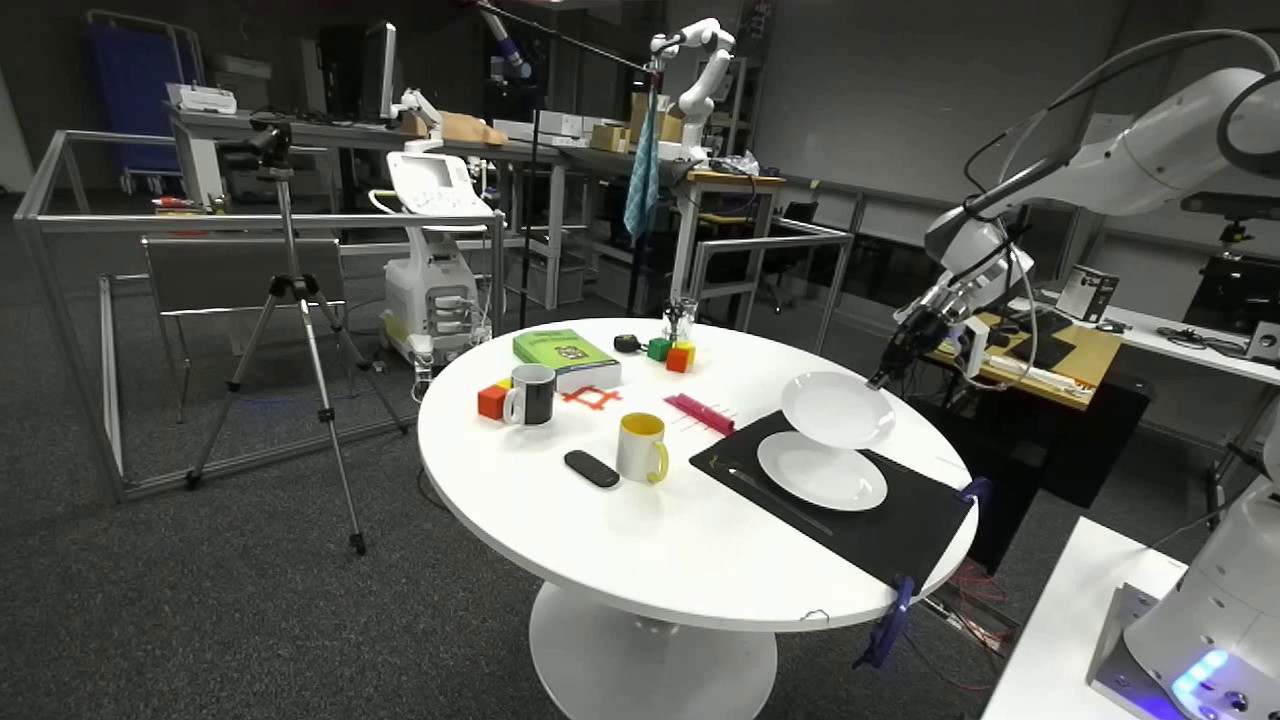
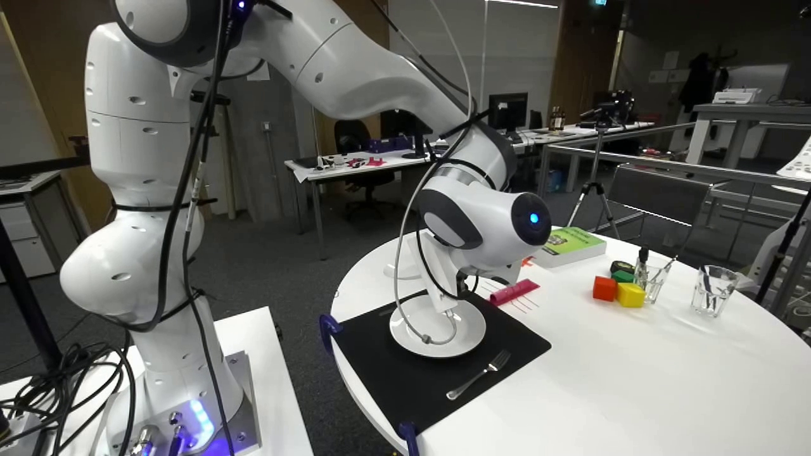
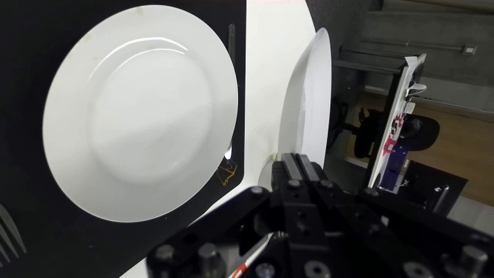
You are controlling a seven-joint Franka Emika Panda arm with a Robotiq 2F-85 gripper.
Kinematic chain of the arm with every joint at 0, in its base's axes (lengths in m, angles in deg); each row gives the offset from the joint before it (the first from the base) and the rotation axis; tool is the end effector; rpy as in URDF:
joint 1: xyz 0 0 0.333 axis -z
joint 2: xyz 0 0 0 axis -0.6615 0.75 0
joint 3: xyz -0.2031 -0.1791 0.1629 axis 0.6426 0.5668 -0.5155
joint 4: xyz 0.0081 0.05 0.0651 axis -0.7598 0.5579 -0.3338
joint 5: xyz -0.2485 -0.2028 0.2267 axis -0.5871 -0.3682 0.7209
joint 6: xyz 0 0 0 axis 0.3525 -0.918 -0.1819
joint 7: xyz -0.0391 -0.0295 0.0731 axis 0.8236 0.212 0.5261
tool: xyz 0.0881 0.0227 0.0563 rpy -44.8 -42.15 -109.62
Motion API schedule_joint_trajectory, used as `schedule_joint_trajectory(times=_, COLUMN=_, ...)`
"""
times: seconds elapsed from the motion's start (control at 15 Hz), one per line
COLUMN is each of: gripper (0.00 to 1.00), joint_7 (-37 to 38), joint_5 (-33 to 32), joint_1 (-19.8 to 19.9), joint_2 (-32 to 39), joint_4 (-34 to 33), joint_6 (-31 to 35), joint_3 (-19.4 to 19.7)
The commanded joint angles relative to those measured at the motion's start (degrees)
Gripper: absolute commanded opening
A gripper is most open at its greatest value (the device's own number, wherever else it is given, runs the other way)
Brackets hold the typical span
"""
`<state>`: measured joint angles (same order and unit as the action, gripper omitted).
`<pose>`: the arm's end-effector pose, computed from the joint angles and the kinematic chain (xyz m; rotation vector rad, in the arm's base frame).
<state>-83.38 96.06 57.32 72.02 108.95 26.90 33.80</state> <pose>0.4798 -0.1736 0.2698 -2.2613 -0.0086 -0.1393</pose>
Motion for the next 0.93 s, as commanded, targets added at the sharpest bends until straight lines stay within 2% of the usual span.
schedule_joint_trajectory(times=0.0, gripper=0.01, joint_7=-1.32, joint_5=2.43, joint_1=-0.27, joint_2=-0.84, joint_4=0.49, joint_6=-0.05, joint_3=-0.35)
schedule_joint_trajectory(times=0.07, gripper=0.01, joint_7=0.03, joint_5=0.37, joint_1=-0.36, joint_2=0.08, joint_4=-0.11, joint_6=-0.13, joint_3=0.00)
schedule_joint_trajectory(times=0.87, gripper=0.01, joint_7=-0.16, joint_5=0.64, joint_1=-0.25, joint_2=1.82, joint_4=-0.34, joint_6=-0.28, joint_3=-0.23)
